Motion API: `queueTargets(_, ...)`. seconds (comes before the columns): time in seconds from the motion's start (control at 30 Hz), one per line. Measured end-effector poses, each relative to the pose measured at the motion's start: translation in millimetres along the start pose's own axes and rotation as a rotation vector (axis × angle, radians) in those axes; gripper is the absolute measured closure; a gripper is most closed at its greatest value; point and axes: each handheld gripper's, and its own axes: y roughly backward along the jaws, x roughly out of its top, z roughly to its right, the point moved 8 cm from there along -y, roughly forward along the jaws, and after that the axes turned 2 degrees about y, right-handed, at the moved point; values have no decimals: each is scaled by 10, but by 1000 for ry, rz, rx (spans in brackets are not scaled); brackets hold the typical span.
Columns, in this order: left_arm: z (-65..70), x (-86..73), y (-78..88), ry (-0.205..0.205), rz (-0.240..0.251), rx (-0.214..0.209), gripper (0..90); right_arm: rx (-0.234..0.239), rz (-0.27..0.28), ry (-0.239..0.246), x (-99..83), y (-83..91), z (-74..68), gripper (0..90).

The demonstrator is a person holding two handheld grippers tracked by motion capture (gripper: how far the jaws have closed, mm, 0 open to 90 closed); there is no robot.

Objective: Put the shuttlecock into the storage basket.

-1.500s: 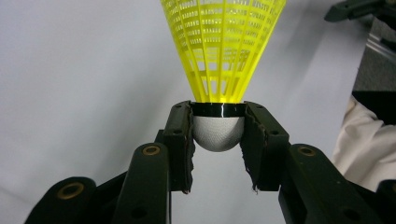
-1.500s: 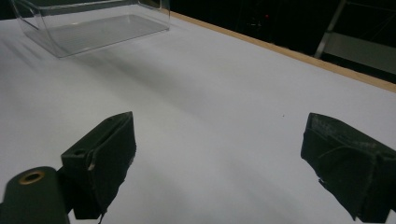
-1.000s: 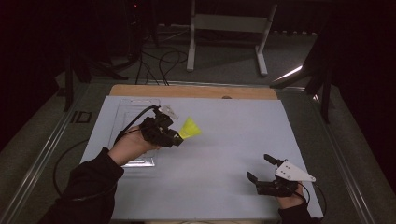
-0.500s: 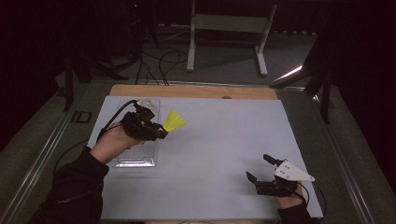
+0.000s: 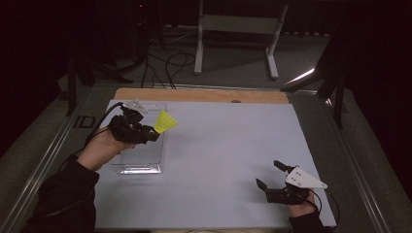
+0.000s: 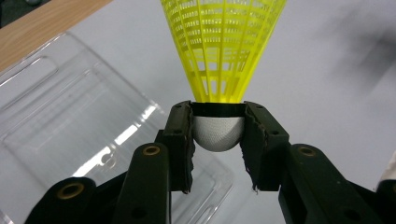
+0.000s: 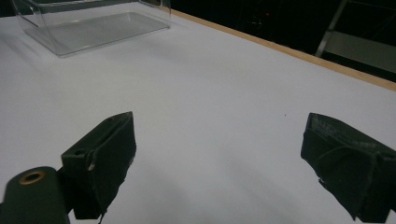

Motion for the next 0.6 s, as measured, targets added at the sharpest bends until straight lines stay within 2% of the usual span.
queueTargets(0.6, -277, -279, 244, 69, 2, 51, 657, 3, -4, 3, -1, -13, -9, 100)
